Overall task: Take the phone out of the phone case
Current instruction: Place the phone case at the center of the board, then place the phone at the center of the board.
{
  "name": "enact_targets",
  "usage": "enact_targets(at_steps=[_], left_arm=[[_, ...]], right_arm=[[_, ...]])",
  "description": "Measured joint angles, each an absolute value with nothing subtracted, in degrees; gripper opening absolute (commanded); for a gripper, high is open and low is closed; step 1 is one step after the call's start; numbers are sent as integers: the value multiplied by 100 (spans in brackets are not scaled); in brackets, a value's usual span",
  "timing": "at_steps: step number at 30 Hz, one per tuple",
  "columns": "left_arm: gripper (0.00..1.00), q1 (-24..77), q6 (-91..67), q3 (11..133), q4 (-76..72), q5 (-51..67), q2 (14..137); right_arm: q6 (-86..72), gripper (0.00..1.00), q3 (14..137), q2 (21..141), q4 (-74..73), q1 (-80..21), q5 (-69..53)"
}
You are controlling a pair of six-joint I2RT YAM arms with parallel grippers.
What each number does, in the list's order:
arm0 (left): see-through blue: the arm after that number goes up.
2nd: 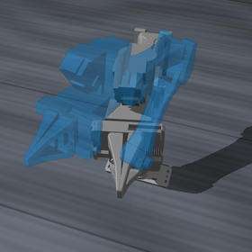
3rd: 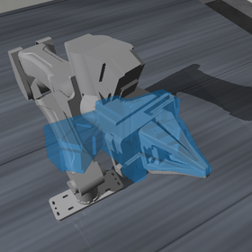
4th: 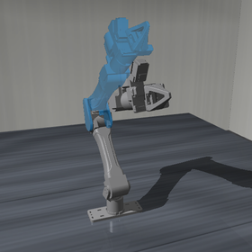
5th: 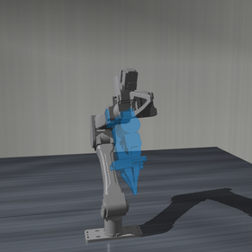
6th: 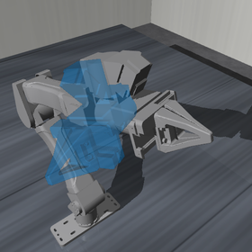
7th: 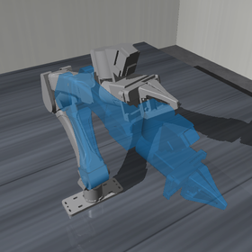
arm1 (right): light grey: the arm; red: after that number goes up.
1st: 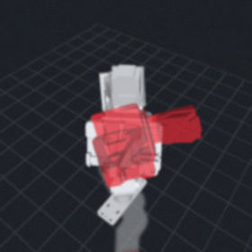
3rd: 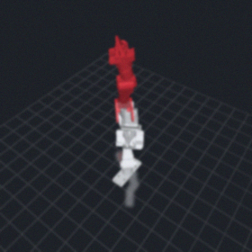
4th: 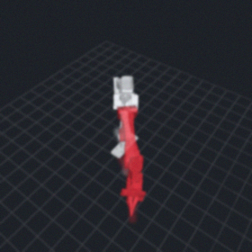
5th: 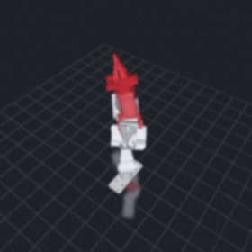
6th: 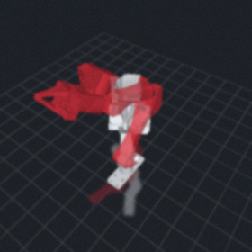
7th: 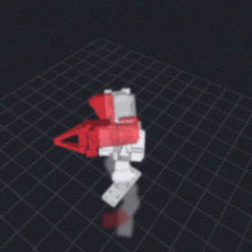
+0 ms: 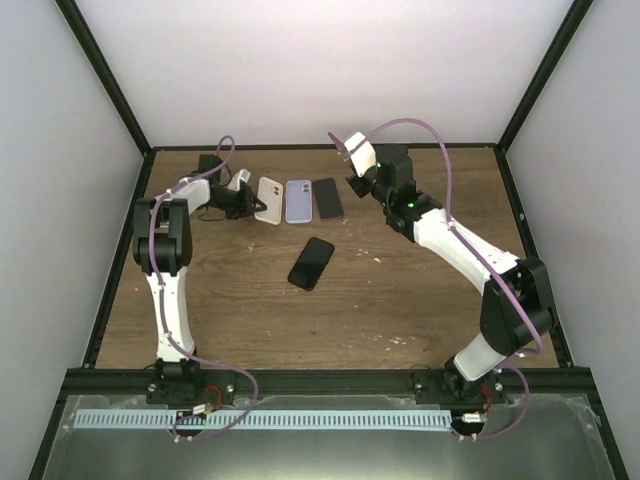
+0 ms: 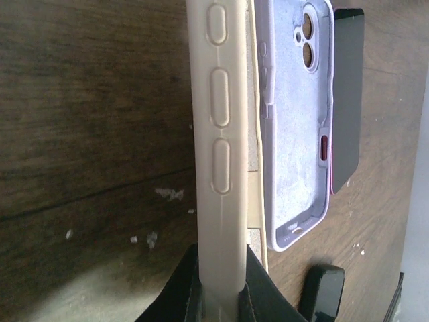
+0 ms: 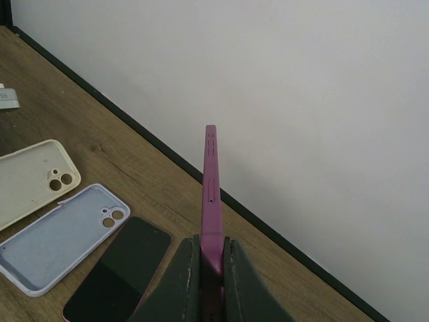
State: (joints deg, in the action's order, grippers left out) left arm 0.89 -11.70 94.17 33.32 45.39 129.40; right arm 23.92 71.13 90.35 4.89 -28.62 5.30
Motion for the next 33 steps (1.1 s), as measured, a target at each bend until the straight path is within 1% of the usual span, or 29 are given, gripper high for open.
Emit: enact_targets(at_steps=[4,7,9,11,14,16,17,20,22,28,33], left_arm=[[6,123,-1170,9588,3339,4552,13085],[9,167,-1175,9629,3352,4550,13117],[16,215,-1175,9633,3354,4545,13117],[27,255,-1175,9633,3363,4517,13117],[40,329,-1192,9633,3411,4357,13117],[52,360,-1238,9633,3426,4139,13117],[60,368,-1275,9633,3411,4069,13100],[87,377,-1326,9596,3376,3765,12936],[99,353,-1299,9535,3354,3538,12798],[100,193,-1374,9170,3352,2982,12210],[100,84,-1470,9102,3328,2980,11371]], right_arm=[[2390,1,7113,9035,469,-2862,556],[2390,1,7116,9035,467,-2862,561],[2390,1,7116,9035,467,-2862,561],[2390,1,7116,9035,467,-2862,561],[2390,1,7116,9035,464,-2862,561],[2390,1,7116,9035,464,-2862,561],[2390,1,7116,9035,464,-2862,561],[2392,1,7116,9035,464,-2862,558],[2416,1,7116,9035,471,-2862,554],[2700,1,7091,9035,652,-2864,508],[3262,1,6775,9035,1275,-2904,445]])
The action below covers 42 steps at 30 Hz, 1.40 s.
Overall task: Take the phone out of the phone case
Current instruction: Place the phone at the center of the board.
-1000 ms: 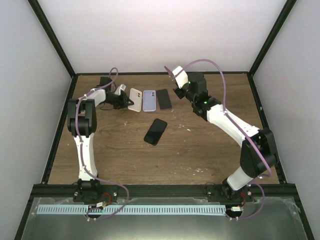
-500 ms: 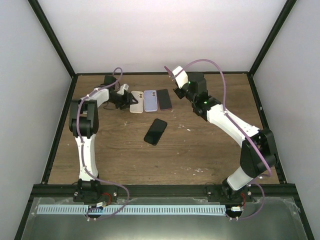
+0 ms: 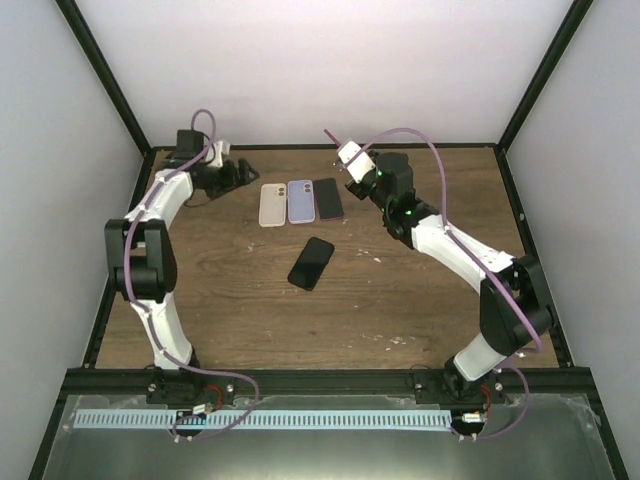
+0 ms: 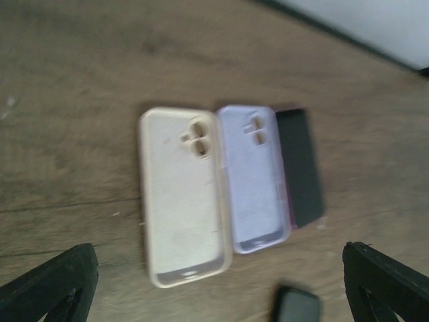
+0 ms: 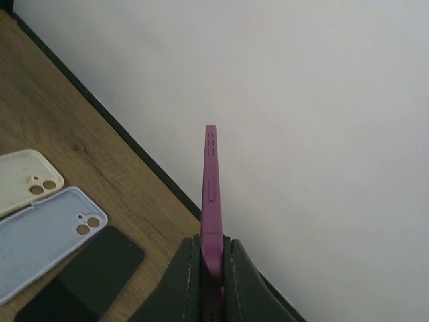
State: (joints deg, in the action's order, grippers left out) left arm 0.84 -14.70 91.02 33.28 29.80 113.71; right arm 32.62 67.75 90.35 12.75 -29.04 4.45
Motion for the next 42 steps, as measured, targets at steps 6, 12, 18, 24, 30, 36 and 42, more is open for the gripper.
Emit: enact_targets(at_steps=[6,12,18,24,30,36,42], left_arm=[[100,78,-2185,9139,2985,3680,10431],[99,73,-3533,8746,1942,4692,9977],[92,224,-4635,8114,1203,5275,9926],[76,587,-5205,7856,847,5476,9926],[57,681,-5524,7846,600,5561,9926],[29,720,-5736,7841,462,5570,9926],[9,733,-5994,7841,272,5577,9937]], right_arm=[[4318,1,6261,9115,2211,-3092,478],[5837,1,5542,9229,3577,-3540,384],[6820,1,5424,9544,4405,-3822,235],[7408,1,5352,9636,4954,-4032,137],[7666,1,5343,9699,5166,-4272,-1],[7762,1,5343,9701,5210,-4338,-108],[7797,6,5341,9747,5190,-4368,-123]])
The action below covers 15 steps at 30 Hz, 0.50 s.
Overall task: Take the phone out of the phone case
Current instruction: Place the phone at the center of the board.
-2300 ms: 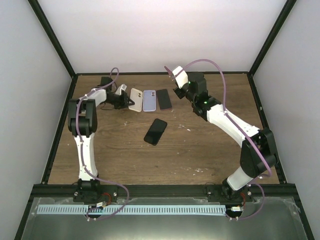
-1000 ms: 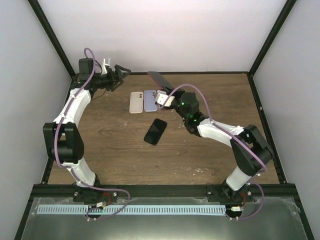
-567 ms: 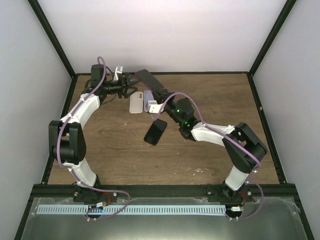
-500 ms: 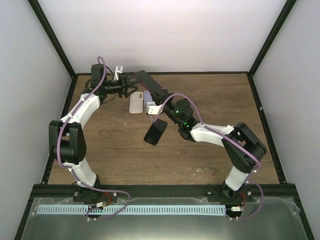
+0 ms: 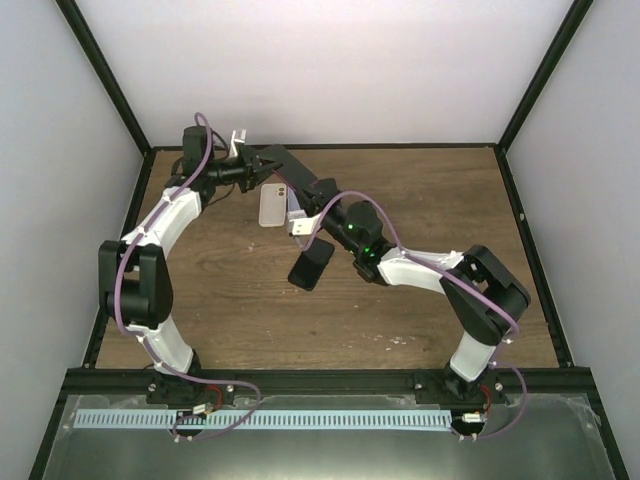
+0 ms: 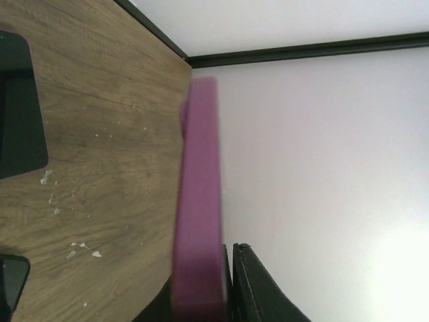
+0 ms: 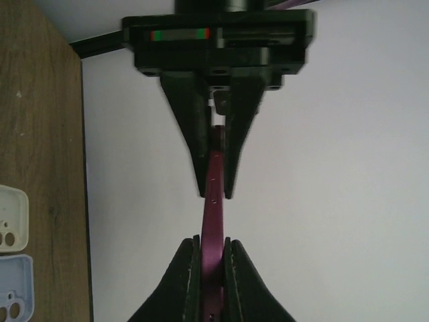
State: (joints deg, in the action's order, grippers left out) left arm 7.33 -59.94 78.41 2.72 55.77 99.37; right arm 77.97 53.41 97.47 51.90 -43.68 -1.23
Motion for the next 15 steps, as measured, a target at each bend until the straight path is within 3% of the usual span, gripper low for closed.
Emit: enact_targets(at_steps=[3,9,15], left_arm=[[2,714,-6265,7841,217,5625,9948],[0,633,-6292,7782,211,5621,9977],[0,327,-6071,7778,198,5625,10025]], right_arm=[[7804,13,5319,9821,5223,-4390,-104],[7817,55,5216,9863,5531,-4423,3],[7365,70,4958,9673,5186,-4357,58]])
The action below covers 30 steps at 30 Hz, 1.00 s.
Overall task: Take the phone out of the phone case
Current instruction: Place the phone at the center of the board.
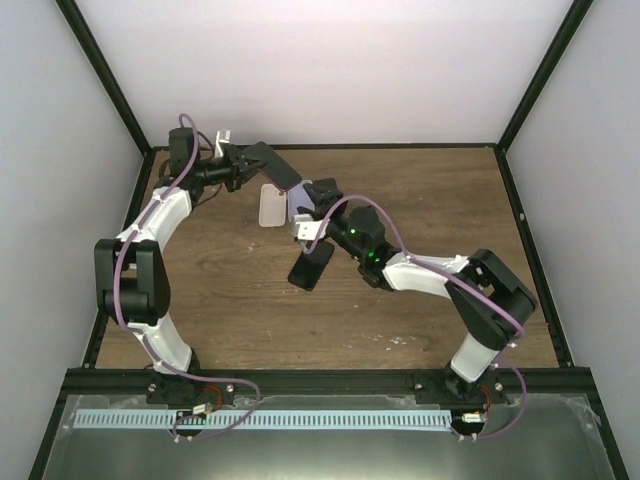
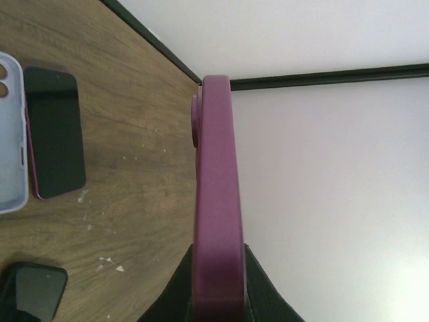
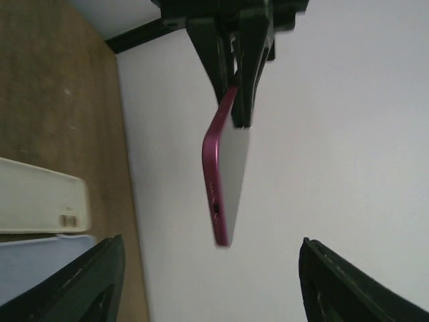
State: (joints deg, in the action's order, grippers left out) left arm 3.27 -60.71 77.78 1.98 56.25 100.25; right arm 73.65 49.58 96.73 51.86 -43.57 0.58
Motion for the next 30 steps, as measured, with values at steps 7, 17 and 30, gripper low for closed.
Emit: enact_targets(at_steps=[7,17,30], left_arm=[[0,276,-4947,7859,493,5806,10020],[0,624,-2685,7800,930,6145,9483],[0,1205,-2523,7502,-434,6818,8993]], right_arm=[[5564,75,5575,9059,2764,-3846,-620],[2438,74,8040,9135,-530,-2423,-3848],[644,41,8438,9594,-1935,-2294,-6302]])
